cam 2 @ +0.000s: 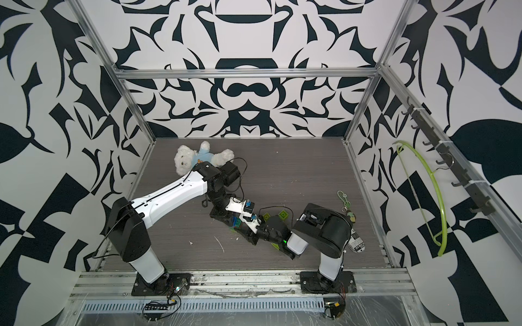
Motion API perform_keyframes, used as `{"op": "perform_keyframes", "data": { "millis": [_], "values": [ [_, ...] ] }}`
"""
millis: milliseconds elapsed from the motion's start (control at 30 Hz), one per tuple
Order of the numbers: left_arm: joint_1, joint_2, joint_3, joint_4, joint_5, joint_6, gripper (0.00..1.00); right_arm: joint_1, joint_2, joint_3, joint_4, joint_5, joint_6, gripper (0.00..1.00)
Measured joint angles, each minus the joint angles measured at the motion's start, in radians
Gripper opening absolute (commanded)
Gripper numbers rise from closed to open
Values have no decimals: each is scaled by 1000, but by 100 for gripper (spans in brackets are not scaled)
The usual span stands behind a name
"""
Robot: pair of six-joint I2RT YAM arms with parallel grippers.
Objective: Assemble a carrot with lego
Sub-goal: Adjust the lego brick at the center of the board.
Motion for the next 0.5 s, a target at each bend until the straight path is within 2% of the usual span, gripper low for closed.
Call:
{"op": "perform_keyframes", "data": {
  "millis": [500],
  "values": [
    [-11,41,31,1,-34,56,0,0,15,-2,1,10,0,53]
  ]
}}
